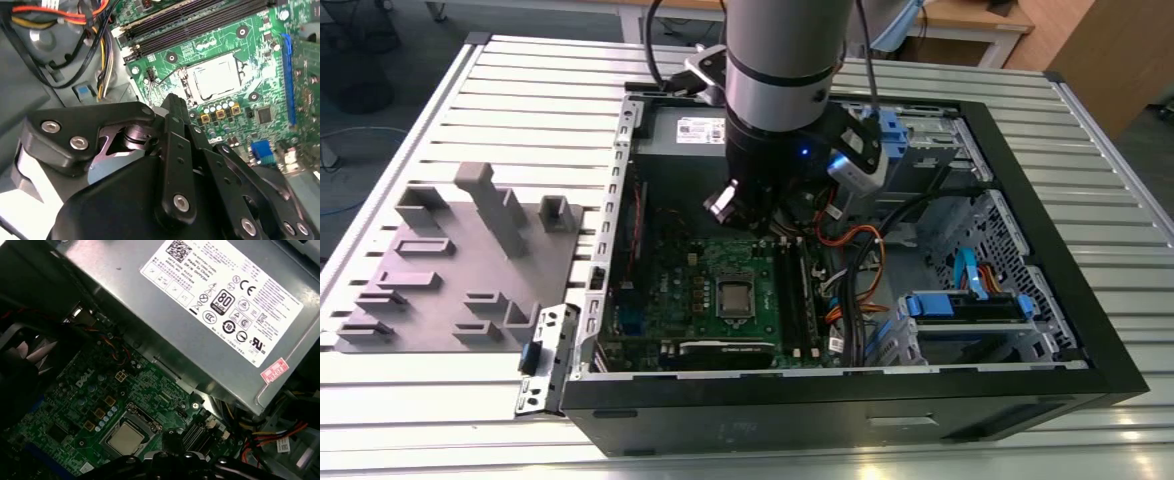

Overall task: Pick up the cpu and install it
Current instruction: 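Install the first cpu locking lever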

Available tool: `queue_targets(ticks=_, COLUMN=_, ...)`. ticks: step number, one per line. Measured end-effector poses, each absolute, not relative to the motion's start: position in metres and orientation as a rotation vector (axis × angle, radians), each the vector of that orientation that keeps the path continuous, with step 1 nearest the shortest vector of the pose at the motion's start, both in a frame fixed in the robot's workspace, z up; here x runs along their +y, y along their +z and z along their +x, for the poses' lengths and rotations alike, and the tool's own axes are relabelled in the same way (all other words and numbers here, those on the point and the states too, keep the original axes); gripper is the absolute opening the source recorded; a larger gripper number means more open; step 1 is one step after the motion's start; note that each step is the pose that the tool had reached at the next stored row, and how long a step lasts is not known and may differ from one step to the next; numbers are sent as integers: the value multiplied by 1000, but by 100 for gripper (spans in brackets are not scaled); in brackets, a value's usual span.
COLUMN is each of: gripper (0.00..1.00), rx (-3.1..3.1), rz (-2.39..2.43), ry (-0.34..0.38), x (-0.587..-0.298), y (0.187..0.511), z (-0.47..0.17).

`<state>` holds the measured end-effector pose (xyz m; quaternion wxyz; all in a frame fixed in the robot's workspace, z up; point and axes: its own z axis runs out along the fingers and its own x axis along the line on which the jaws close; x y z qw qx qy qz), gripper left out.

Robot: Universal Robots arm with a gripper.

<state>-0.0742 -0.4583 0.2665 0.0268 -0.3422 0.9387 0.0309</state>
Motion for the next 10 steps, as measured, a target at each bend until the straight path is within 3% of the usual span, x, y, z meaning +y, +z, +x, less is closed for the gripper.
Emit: queue_targets(ticks=10, gripper=11, rx=2836, rz=-1160, ry=162, x=-457, y=264, z=-74)
